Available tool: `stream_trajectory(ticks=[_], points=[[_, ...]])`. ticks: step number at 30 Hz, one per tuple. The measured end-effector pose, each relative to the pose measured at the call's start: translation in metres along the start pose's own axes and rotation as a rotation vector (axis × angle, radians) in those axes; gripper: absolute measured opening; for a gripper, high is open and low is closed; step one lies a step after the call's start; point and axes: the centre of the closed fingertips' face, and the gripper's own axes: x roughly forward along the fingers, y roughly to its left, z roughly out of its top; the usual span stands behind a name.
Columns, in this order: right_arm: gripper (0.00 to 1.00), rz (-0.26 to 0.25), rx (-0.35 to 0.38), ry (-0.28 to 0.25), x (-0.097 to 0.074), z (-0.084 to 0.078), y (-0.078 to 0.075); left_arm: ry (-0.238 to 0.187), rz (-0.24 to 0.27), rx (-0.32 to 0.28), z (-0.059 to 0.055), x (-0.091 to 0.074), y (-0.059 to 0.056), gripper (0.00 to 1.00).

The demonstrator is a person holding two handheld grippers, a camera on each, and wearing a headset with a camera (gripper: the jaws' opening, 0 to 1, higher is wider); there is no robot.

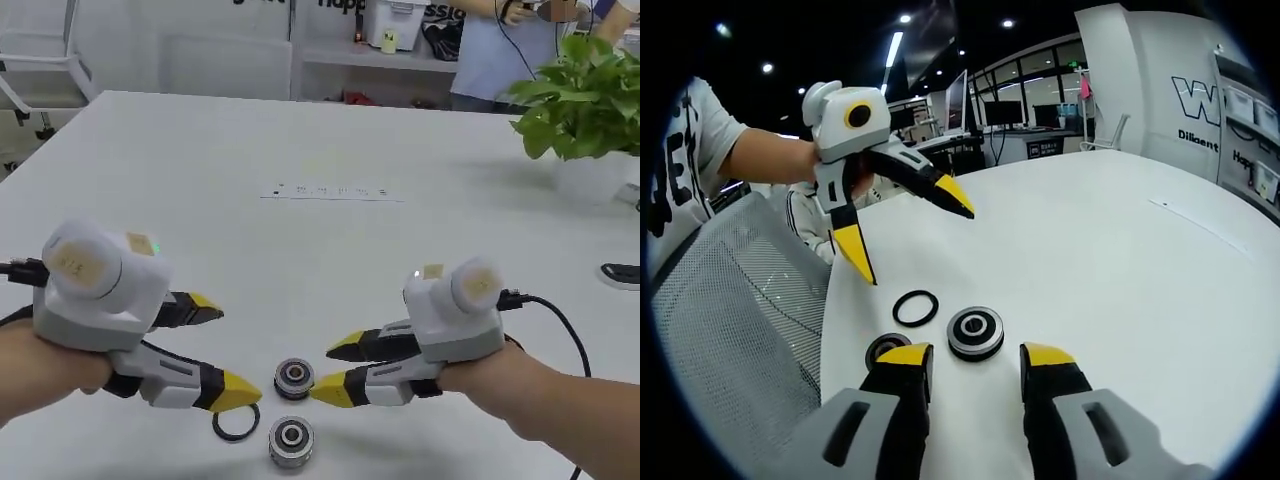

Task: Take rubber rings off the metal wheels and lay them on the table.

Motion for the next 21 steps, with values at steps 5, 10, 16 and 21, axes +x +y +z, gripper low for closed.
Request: stream_trajectory(ticks=[5,10,16,21], points=[[0.3,0.003,-0.003,0.006,0.002,-0.002,0.0,0.0,-0.004,0.001,0.0,0.003,0.001,0.65],[0.27,0.005,-0.004,0.01,0.004,-0.004,0.001,0.003,-0.009,0.001,-0.002,0.007,0.001,0.64],[0.25,0.011,-0.008,0.02,0.008,-0.006,0.003,0.009,-0.012,0.001,-0.003,0.011,0.001,0.62],[0.24,0.009,0.001,0.022,0.01,-0.008,0.001,0.009,-0.015,-0.002,-0.003,0.014,0.0,0.61]])
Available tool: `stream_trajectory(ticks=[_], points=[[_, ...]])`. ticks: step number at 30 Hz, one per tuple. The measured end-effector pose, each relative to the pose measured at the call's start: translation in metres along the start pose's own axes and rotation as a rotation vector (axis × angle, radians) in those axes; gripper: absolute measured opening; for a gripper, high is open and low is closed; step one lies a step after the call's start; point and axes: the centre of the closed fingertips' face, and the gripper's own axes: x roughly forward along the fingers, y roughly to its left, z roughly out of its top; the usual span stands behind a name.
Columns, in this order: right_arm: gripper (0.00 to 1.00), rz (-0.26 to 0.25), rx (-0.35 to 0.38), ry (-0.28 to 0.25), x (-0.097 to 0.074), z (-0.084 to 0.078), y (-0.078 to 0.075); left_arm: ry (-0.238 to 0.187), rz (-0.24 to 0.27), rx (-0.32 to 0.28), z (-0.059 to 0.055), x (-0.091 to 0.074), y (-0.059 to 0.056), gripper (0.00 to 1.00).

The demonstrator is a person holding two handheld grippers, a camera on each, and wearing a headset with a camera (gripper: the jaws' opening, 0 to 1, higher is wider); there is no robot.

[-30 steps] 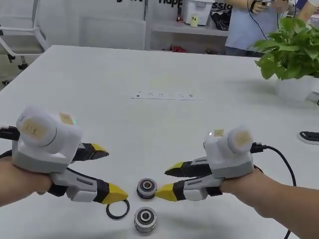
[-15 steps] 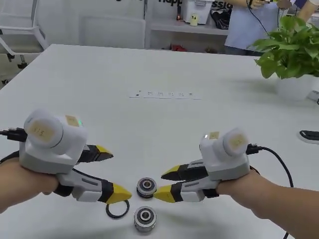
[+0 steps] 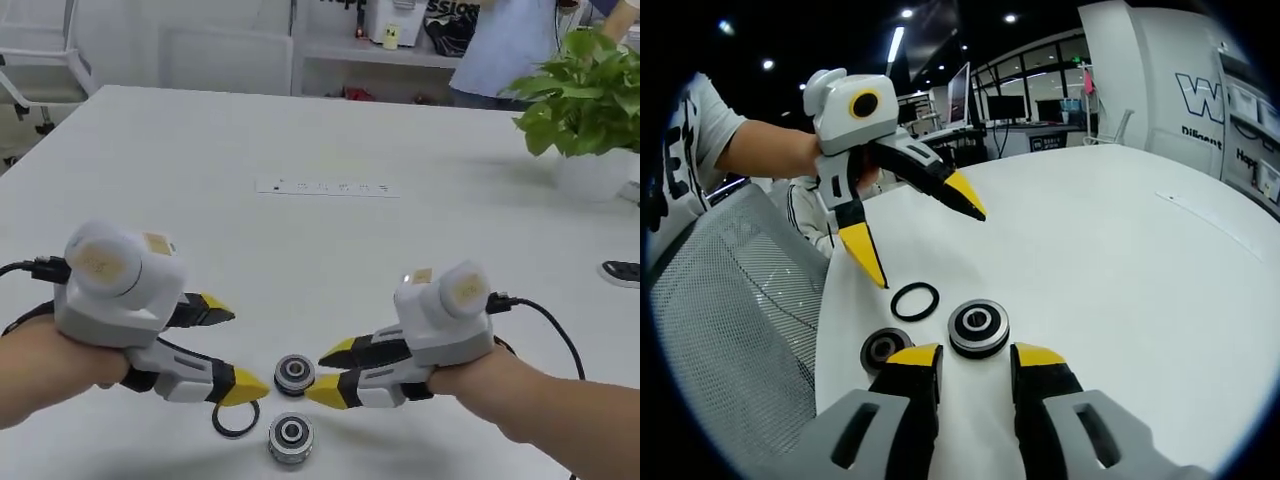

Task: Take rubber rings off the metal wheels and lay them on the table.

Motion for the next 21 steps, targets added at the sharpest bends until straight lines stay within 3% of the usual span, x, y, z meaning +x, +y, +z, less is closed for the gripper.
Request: stream_trajectory(ticks=[21], points=[[0.19,0.001,-0.001,0.007,0.006,-0.004,-0.002,0.023,-0.031,0.003,-0.003,0.018,-0.004,0.54]])
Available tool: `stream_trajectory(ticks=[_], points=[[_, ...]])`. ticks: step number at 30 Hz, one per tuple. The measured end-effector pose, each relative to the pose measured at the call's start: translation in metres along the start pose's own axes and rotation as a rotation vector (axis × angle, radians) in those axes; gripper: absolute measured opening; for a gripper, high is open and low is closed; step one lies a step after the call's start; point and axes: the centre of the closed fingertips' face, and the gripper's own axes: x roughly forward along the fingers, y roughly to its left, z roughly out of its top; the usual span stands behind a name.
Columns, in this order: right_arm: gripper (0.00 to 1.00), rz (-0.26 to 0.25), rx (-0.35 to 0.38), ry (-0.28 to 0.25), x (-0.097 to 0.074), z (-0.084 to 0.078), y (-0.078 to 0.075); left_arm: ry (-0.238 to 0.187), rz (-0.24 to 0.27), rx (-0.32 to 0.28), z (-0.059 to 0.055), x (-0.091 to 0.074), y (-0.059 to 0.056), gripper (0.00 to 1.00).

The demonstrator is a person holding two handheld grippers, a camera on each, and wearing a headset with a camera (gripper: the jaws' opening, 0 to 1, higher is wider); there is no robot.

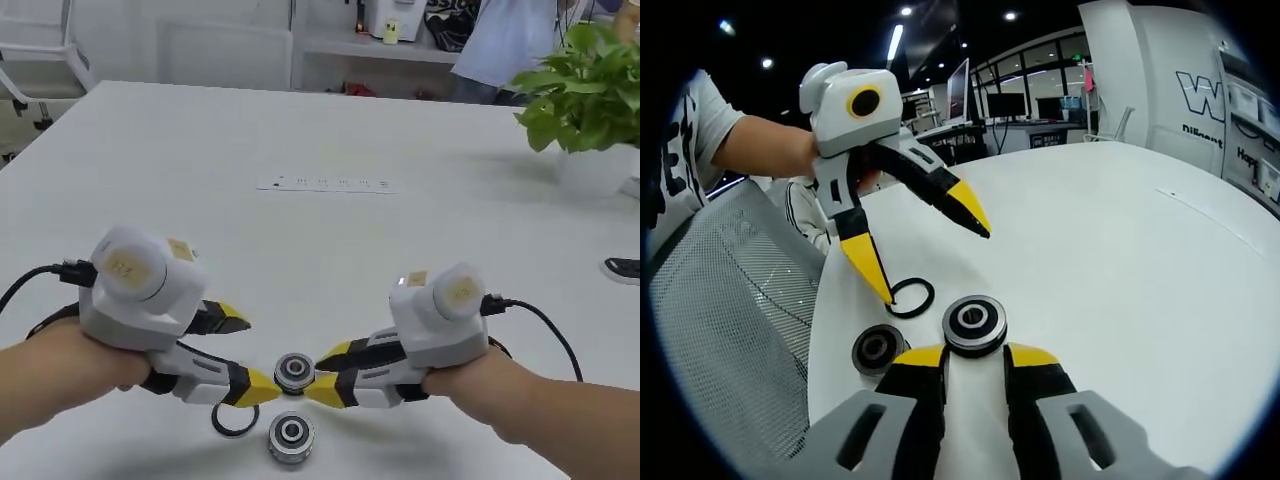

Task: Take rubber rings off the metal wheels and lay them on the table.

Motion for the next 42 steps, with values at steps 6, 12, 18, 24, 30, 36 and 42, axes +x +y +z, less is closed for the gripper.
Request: stream_trajectory(ticks=[6,12,18,24,30,36,42], points=[[0.17,0.001,-0.004,0.0,0.001,0.0,0.0,0.007,-0.016,0.004,0.0,0.005,-0.004,0.51],[0.16,0.002,-0.006,0.003,0.002,-0.001,0.001,0.008,-0.025,0.007,0.001,0.008,-0.006,0.48],[0.15,-0.001,-0.008,0.008,0.002,-0.003,-0.001,0.008,-0.033,0.001,0.002,0.012,-0.009,0.43],[0.14,0.0,-0.007,0.011,0.002,-0.004,-0.001,0.011,-0.041,-0.007,0.002,0.017,-0.012,0.39],[0.14,0.0,-0.004,0.009,0.002,-0.004,-0.001,0.014,-0.048,-0.01,0.003,0.022,-0.014,0.35],[0.14,-0.002,0.0,0.006,0.001,-0.004,-0.001,0.021,-0.052,-0.006,0.003,0.025,-0.015,0.31],[0.14,-0.003,0.002,0.004,0.002,-0.004,-0.001,0.021,-0.048,0.003,0.004,0.028,-0.015,0.28]])
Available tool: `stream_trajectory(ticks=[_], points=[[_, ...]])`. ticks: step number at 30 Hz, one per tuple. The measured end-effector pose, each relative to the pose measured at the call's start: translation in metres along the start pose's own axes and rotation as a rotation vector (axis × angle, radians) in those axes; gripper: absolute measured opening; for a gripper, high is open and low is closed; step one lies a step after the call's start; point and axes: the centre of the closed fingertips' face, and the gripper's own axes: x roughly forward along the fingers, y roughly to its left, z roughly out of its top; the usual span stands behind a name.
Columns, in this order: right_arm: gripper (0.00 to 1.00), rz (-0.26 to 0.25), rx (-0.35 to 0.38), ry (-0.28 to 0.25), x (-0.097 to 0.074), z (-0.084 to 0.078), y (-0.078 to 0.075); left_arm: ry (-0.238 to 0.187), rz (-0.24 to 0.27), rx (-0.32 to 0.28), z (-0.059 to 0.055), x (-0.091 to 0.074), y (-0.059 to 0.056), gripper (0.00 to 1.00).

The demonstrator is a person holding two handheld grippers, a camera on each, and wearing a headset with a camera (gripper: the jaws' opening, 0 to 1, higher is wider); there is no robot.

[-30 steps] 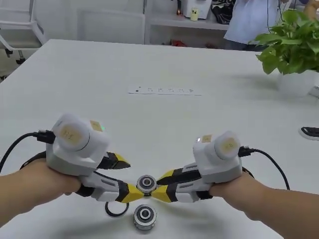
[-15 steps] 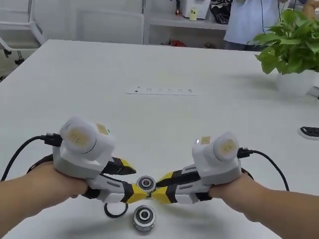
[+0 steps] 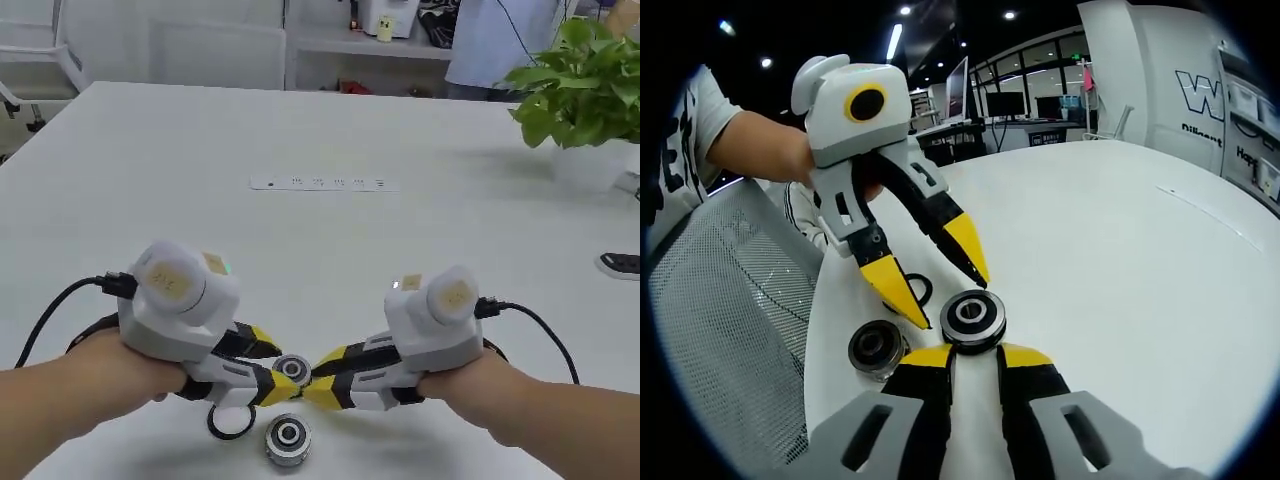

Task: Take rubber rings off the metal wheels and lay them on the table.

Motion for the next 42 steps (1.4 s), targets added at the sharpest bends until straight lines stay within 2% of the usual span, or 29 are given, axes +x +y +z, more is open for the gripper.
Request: stream_trajectory(ticks=[11,14,15,23,27,34,42], points=[[0.14,-0.001,0.001,-0.001,-0.0002,-0.0003,0.0003,0.009,0.012,0.006,-0.0009,0.0057,0.0015,0.21],[0.14,-0.002,0.001,-0.001,-0.0001,-0.0002,0.0003,0.013,0.027,0.043,-0.0006,0.0068,0.0024,0.18],[0.14,-0.002,0.001,-0.001,-0.0002,-0.0001,0.0005,0.017,0.02,0.032,-0.0013,0.0065,0.001,0.17],[0.14,-0.002,0.002,-0.003,0.0004,0.0005,0.0006,0.015,0.037,0.031,-0.0004,0.0062,0.002,0.16],[0.13,-0.005,0.009,-0.006,0.0003,0.0007,0.0002,0.017,0.046,0.054,-0.0003,0.006,0.0038,0.14],[0.13,-0.007,0.025,-0.014,0.0002,0.0008,-0.0011,0.021,0.047,0.061,-0.0004,0.006,0.0034,0.14],[0.1,-0.005,0.036,-0.01,-0.0008,-0.0006,-0.0016,0.042,0.057,0.089,-0.0007,0.0069,0.0029,0.14]])
